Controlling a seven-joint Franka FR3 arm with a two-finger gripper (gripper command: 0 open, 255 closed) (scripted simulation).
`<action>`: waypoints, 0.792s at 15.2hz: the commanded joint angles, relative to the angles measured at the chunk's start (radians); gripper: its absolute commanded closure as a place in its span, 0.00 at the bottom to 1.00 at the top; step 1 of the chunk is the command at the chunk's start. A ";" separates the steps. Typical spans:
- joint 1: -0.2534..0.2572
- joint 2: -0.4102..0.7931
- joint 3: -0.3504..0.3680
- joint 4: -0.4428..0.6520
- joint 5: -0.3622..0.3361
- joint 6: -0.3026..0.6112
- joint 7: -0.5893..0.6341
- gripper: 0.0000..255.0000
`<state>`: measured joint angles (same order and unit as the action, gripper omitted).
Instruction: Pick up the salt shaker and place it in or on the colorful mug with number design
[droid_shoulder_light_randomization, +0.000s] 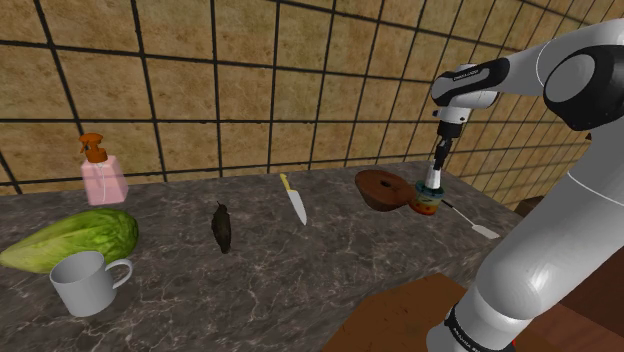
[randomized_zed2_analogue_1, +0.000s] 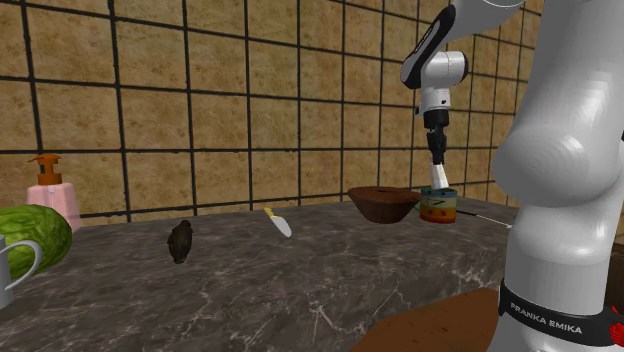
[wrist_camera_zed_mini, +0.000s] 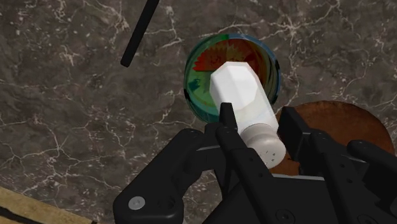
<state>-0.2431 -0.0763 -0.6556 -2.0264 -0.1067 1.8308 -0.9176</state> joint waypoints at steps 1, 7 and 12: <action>0.000 0.000 0.000 0.000 0.000 0.001 0.000 1.00; 0.000 0.000 0.000 0.000 0.000 0.001 0.000 0.00; 0.004 0.000 0.005 0.100 0.004 -0.100 -0.002 0.00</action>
<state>-0.2392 -0.0727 -0.6516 -1.9567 -0.1014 1.7649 -0.9181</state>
